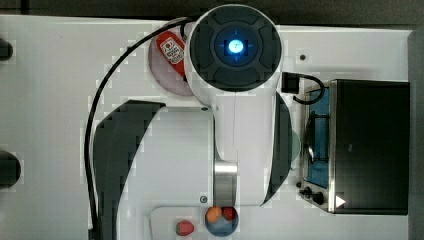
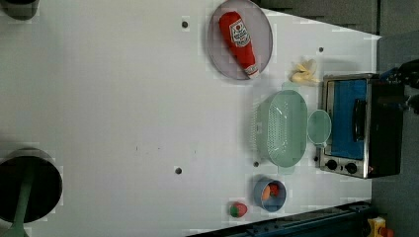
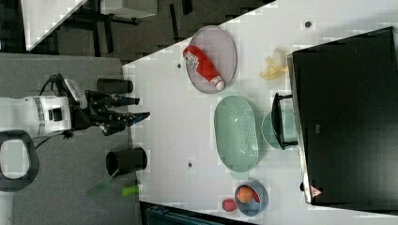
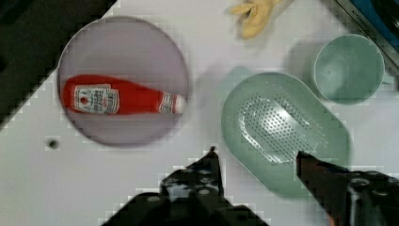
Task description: Drag strainer right to left.
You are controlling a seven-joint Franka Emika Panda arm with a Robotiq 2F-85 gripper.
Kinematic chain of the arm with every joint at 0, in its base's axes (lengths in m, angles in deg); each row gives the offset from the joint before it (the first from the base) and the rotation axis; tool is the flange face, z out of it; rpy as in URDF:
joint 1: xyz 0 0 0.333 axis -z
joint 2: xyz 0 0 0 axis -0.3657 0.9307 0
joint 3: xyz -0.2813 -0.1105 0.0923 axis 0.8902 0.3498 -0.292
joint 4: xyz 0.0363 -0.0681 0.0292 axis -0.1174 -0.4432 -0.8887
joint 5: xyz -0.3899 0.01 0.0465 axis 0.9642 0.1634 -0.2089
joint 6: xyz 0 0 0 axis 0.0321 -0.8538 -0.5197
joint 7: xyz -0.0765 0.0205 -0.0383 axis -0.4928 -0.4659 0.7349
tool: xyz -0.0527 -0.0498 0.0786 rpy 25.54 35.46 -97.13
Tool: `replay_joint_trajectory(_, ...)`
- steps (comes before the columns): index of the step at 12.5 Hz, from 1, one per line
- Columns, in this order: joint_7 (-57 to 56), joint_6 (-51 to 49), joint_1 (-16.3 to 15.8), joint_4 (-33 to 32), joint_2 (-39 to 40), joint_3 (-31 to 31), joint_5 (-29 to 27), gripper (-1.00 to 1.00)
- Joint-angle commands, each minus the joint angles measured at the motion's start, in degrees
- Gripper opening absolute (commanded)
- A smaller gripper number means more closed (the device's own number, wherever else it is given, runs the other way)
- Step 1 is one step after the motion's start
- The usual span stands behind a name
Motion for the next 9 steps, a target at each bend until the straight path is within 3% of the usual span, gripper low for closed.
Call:
replay_joint_trajectory(1,6.3,-14.1,1.9,-14.9,-30.1,0.6,0.5,0.59)
replay_joint_trajectory(3,6.3,-13.9,1.9,-15.1,-29.8,0.6,0.5,0.99)
replay_joint_trajectory(6,6.3,-11.2,1.9,-17.2,-27.1,0.5,0.5,1.00)
replay_joint_trajectory(9,6.9,-2.1,1.9,-22.0,-21.6,0.6,0.5,1.00)
